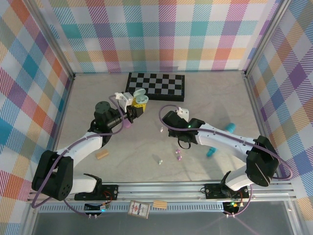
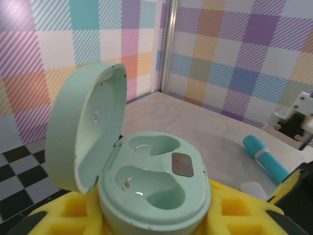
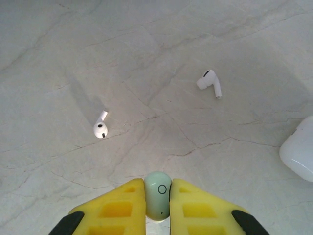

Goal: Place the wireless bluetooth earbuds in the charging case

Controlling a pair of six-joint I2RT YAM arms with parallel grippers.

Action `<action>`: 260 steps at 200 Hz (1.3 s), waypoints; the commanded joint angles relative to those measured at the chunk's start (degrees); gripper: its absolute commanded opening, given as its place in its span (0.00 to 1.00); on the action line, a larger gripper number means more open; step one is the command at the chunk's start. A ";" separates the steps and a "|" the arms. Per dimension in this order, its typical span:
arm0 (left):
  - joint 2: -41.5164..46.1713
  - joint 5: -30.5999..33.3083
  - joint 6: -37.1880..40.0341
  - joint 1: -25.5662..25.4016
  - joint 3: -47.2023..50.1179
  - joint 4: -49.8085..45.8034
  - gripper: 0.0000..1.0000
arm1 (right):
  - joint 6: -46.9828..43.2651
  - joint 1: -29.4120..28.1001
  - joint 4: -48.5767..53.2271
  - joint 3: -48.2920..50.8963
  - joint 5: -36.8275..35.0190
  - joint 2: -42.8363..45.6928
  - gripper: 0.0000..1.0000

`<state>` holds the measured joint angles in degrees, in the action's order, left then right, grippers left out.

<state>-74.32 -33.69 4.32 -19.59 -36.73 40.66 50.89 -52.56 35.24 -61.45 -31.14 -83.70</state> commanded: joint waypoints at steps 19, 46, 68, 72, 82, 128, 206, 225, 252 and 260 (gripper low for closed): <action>-0.38 1.10 3.24 -3.34 1.57 1.38 0.31 | 3.35 0.21 3.27 -1.65 -2.62 3.11 0.15; -1.87 1.29 4.38 -5.27 1.62 1.82 0.31 | 3.66 0.25 4.57 -3.06 -2.62 4.76 0.15; -3.57 1.94 4.78 -6.55 1.19 2.33 0.31 | 4.26 0.23 5.32 -4.29 -2.36 6.06 0.15; -3.86 1.96 4.89 -6.72 1.02 2.25 0.31 | 4.42 0.27 5.50 -4.63 -2.36 6.17 0.15; -4.56 1.95 4.99 -7.31 0.56 2.28 0.31 | 4.79 0.34 6.57 -5.52 -2.35 6.26 0.16; -6.29 2.42 6.47 -9.17 -0.71 1.42 0.31 | 4.96 0.53 10.45 -8.62 -1.84 6.33 0.16; -10.57 5.00 10.18 -12.98 0.61 6.36 0.31 | 0.50 0.79 3.10 -10.26 5.30 8.90 0.15; -11.27 5.07 10.64 -13.86 0.22 7.08 0.31 | -0.74 0.80 0.10 -10.33 7.41 8.60 0.15; -11.84 4.62 11.08 -15.06 -0.57 6.74 0.31 | -1.97 1.17 -3.40 -10.61 9.97 7.56 0.15; -11.96 4.33 11.29 -15.36 -0.70 6.47 0.31 | -1.99 1.48 -4.30 -10.71 11.27 7.27 0.15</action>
<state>-85.78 -28.82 13.78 -33.82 -35.81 43.92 50.89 -51.94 35.77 -70.41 -23.92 -75.94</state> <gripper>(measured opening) 0.342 0.158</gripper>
